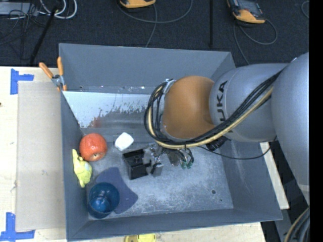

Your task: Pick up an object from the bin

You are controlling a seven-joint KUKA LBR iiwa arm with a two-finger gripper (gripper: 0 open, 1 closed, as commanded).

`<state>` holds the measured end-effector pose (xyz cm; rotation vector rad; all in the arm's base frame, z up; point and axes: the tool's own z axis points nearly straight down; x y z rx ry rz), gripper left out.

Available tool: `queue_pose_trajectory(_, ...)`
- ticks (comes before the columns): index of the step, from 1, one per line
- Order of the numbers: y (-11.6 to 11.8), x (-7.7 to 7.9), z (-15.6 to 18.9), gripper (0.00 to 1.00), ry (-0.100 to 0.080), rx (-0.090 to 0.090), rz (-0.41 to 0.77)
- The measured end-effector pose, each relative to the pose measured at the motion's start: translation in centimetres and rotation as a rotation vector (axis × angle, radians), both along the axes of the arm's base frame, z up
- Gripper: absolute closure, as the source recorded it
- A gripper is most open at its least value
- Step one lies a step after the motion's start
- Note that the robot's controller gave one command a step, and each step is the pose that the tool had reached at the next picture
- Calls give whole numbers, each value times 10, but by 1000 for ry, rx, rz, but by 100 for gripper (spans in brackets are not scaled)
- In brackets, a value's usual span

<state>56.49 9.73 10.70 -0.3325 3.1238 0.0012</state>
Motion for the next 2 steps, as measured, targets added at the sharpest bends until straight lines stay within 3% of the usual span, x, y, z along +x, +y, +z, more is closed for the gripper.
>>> queue_pose_trajectory(1,0,0,0,100,0,0,-1)
queue_pose_trajectory(2,12,-2,103,100,0,0,24)
